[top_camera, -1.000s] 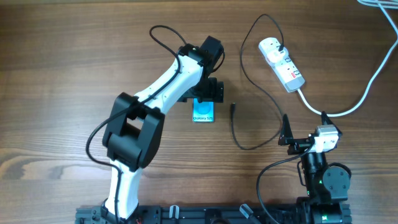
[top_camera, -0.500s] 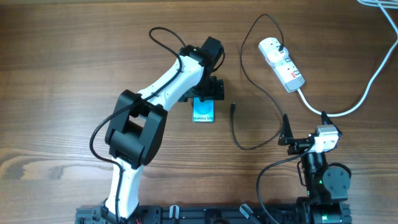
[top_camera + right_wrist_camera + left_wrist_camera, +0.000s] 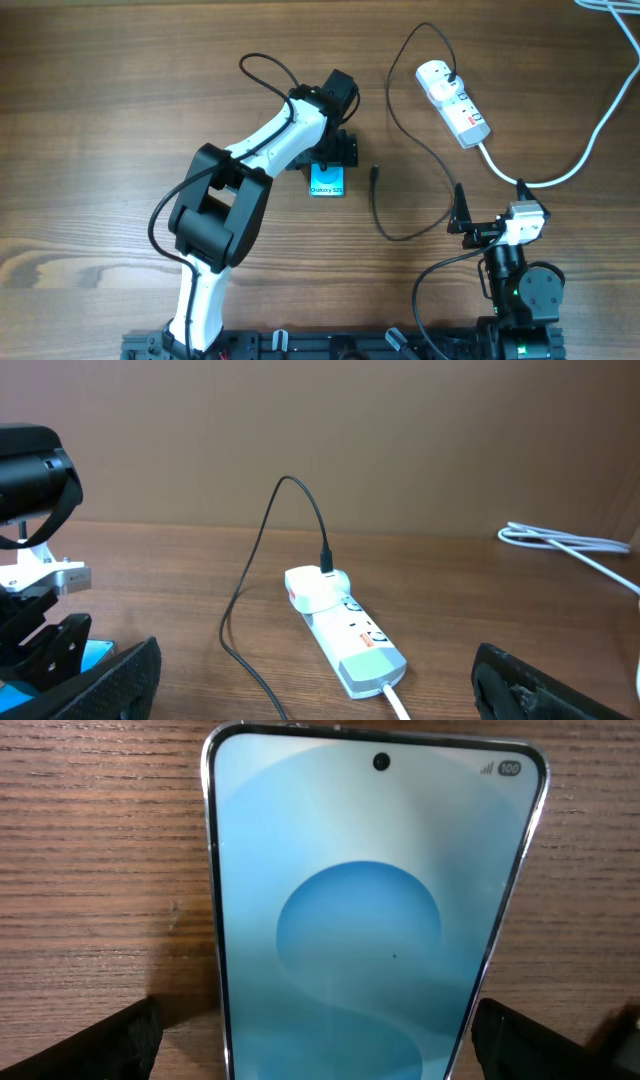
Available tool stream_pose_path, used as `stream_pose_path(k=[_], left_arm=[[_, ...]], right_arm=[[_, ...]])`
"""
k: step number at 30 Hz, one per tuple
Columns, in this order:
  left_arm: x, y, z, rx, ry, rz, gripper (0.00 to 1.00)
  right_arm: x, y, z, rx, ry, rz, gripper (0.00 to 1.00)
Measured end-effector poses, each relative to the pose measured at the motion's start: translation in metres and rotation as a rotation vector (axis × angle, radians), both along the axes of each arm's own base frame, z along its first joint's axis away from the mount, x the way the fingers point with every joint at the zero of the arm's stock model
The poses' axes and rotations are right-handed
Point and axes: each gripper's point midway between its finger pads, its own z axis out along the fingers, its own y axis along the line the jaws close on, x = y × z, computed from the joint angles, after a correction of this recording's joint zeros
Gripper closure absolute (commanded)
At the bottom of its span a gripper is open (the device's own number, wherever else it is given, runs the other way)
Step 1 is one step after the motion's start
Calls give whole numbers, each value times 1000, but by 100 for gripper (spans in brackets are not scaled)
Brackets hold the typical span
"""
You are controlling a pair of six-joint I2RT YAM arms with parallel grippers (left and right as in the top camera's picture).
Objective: Plug charger to phone and switch on socket
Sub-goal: 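Move the left gripper over the Galaxy S25 phone, then lower the left gripper and grasp the phone by its sides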
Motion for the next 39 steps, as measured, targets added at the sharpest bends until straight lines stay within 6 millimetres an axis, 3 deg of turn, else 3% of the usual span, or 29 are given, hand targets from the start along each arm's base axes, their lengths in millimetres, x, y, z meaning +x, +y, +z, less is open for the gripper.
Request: stream_pose_path(k=[9,15,33,39], left_arm=[[-1,-3,-1,51,-39,-8,0],[-8,-16,-1,80,-72,-10,0],[-5,-1,-1,85,-45,30,1],[-5,-2,-1,80,-42,30,8]], right_arm=[[0,0,0,0,0,0,0],[0,0,0,0,0,0,0],[0,0,0,0,0,0,0],[0,0,0,0,0,0,0]])
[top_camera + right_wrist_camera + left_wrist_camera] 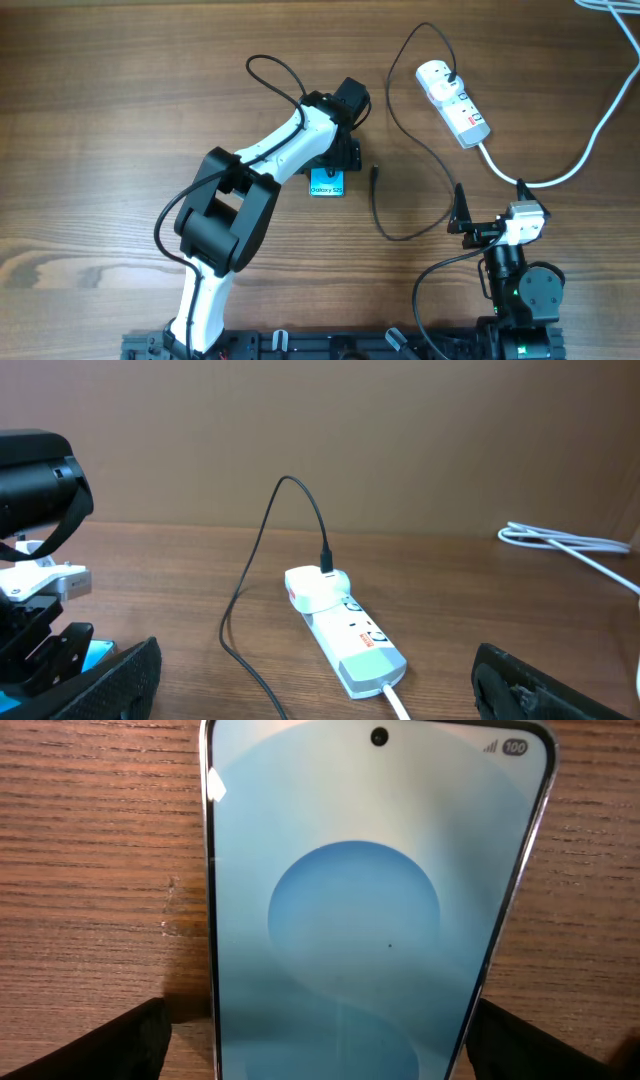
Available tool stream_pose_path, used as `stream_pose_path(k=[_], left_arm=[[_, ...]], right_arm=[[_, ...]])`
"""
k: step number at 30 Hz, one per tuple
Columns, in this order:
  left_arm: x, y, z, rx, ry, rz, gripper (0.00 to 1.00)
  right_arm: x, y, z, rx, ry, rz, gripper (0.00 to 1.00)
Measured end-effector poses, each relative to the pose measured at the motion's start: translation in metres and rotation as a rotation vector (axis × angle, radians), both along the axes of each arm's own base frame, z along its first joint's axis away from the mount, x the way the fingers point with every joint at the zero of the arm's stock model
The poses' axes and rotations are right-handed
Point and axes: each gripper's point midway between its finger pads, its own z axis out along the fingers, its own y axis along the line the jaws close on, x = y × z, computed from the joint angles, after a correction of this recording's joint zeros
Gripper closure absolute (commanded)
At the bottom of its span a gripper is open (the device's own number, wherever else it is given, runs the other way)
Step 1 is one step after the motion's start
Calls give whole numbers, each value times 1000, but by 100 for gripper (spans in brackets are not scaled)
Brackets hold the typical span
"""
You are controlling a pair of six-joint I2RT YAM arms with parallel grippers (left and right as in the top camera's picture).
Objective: Plug charger to phone and switch on socket
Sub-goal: 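Lower the left gripper and grasp the phone by its sides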
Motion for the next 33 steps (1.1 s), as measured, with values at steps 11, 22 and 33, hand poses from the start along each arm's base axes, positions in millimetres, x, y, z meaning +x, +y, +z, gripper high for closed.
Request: stream_pose_path(k=[11,22,33], left_arm=[[-1,-1,0,-5,5,-9,25],[-7,3,2,13,32,-5,28],[-11,-6,43,-221,121,58,29]], right_arm=[[0,0,0,0,0,0,0],[0,0,0,0,0,0,0],[0,0,0,0,0,0,0]])
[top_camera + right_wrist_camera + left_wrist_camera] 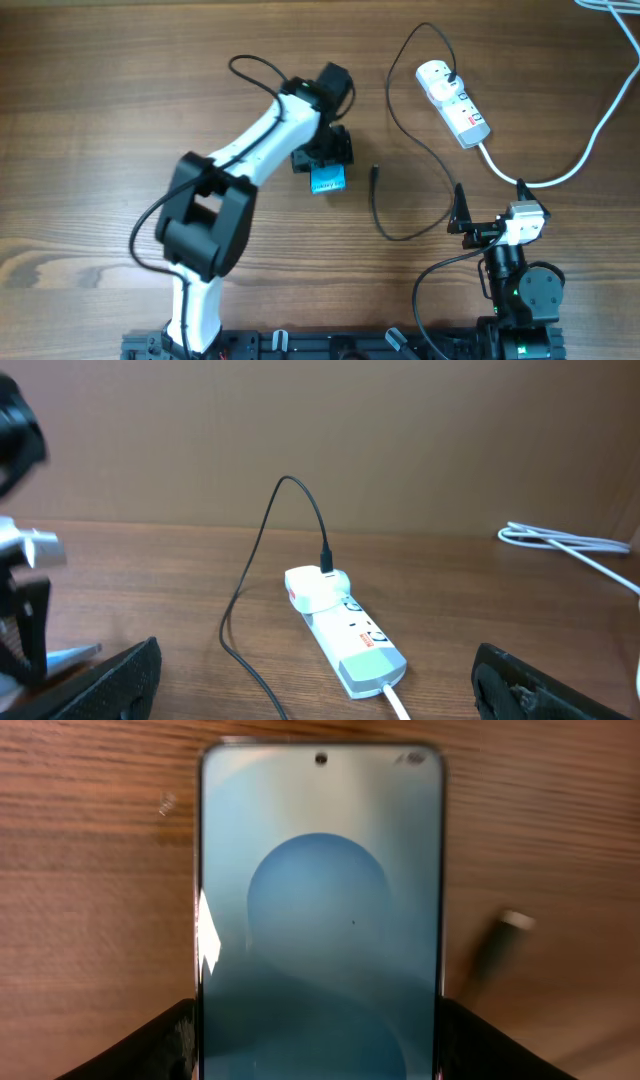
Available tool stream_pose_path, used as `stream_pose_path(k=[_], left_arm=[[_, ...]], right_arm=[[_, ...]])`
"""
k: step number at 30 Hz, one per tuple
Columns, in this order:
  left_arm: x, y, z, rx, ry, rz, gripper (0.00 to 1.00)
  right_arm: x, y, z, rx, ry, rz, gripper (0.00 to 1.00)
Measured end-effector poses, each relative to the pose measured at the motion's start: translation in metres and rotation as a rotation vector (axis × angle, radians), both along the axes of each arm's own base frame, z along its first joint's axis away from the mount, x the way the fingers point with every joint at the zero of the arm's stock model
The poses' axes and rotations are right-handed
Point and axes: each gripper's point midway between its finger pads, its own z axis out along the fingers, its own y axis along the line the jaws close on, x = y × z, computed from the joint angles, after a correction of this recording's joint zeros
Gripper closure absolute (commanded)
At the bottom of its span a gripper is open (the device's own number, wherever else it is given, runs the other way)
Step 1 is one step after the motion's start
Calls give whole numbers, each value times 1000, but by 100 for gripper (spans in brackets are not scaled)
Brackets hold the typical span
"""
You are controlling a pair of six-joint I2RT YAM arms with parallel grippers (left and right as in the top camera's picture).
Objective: Plug charger to phone and switch on socket
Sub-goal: 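Lower the left gripper and grasp the phone by its sides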
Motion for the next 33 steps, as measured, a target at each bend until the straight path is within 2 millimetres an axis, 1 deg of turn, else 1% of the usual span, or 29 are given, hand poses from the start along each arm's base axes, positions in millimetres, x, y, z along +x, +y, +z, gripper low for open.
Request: stream_pose_path(k=[1,2,3,4,8,11,12,14,17,19,21,23,26,27,28,29,31,32,33], left_arm=[[2,-2,11,-54,6,14,29],[3,-2,16,-81,8,23,29],[5,-2,30,-155,19,45,29],[7,0,36,-189,28,62,29],[9,10,38,-197,47,92,29],[2,16,33,-112,44,77,28],[-2,16,30,-59,31,56,29],[-6,11,28,-8,3,22,29],[-17,1,20,71,-34,-39,28],[-24,-4,11,93,-39,-61,28],[-30,-5,-4,113,-34,-72,29],[-35,-3,-19,127,-27,-75,28],[-38,1,-31,137,-26,-68,27],[-38,2,-36,137,-31,-65,26],[-40,3,-40,141,-28,-64,22],[-41,5,-43,146,-26,-64,14],[-40,4,-43,140,-33,-56,3],[-39,3,-42,135,-40,-57,0],[-37,1,-42,129,-49,-53,0]], right_arm=[[0,0,0,0,0,0,0],[0,0,0,0,0,0,0],[0,0,0,0,0,0,0],[0,0,0,0,0,0,0],[0,0,0,0,0,0,0],[0,0,0,0,0,0,0],[0,0,0,0,0,0,0],[0,0,0,0,0,0,0],[0,0,0,0,0,0,0],[0,0,0,0,0,0,1],[0,0,0,0,0,0,0],[0,0,0,0,0,0,0],[0,0,0,0,0,0,0],[0,0,0,0,0,0,0],[0,0,0,0,0,0,0],[0,0,0,0,0,0,0],[0,0,0,0,0,0,0],[0,0,0,0,0,0,0],[0,0,0,0,0,0,0]])
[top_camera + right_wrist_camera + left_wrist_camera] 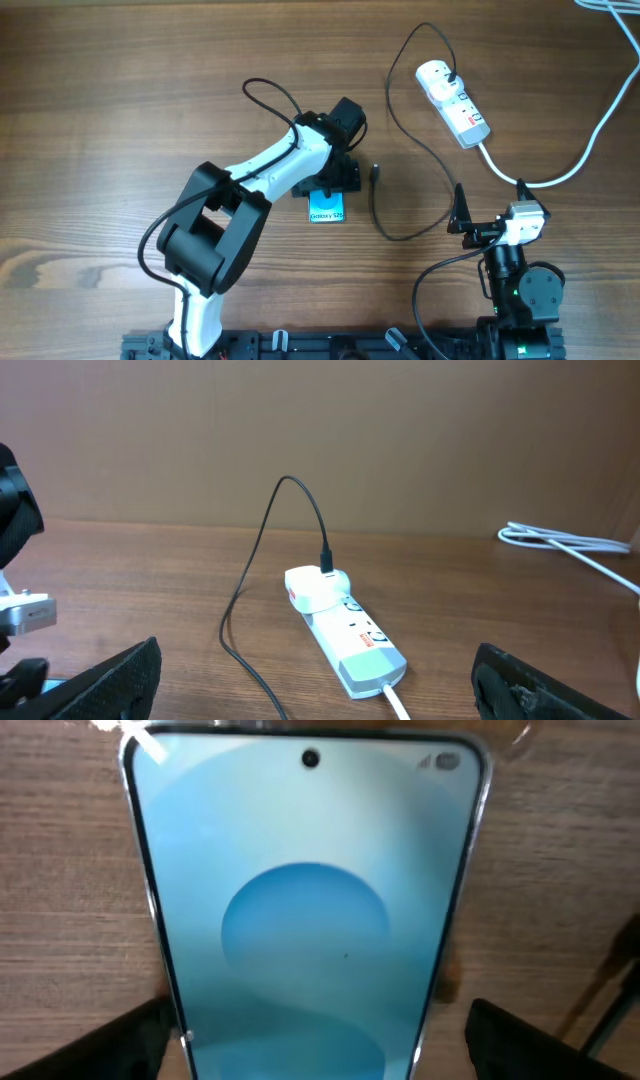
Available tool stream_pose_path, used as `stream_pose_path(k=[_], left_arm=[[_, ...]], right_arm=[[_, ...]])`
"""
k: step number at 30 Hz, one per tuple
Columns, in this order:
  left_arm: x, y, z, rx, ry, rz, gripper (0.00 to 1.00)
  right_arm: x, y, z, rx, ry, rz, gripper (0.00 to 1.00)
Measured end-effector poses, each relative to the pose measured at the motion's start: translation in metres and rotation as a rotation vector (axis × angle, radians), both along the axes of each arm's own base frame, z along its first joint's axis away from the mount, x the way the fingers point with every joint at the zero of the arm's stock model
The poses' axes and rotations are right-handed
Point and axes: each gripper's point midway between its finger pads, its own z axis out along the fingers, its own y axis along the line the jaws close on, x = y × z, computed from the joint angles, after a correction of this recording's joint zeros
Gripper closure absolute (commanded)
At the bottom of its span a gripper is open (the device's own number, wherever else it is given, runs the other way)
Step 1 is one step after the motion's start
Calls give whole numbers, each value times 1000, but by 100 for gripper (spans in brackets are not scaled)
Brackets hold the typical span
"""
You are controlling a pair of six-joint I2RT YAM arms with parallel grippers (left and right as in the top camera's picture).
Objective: Plug charger to phone and switch on socket
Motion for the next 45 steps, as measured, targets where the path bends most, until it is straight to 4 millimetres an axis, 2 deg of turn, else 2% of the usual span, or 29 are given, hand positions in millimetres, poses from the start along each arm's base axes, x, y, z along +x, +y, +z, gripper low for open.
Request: stream_pose_path(k=[17,19,20,23,24,29,36,40,45], left_arm=[[-1,4,-4,72,-33,-10,1],[-1,5,-4,73,-31,-9,8],[-1,5,-3,73,-30,-6,15],[-3,5,-3,72,-24,-1,21],[-3,5,-3,73,-24,1,29],[-3,5,-3,73,-22,12,36],[-5,9,-1,101,13,14,34],[-5,24,4,140,60,42,32],[11,39,19,123,54,104,30]], right_arm=[[0,0,0,0,0,0,0],[0,0,0,0,0,0,0],[0,0,0,0,0,0,0],[0,0,0,0,0,0,0],[0,0,0,0,0,0,0],[0,0,0,0,0,0,0],[0,0,0,0,0,0,0],[0,0,0,0,0,0,0],[0,0,0,0,0,0,0]])
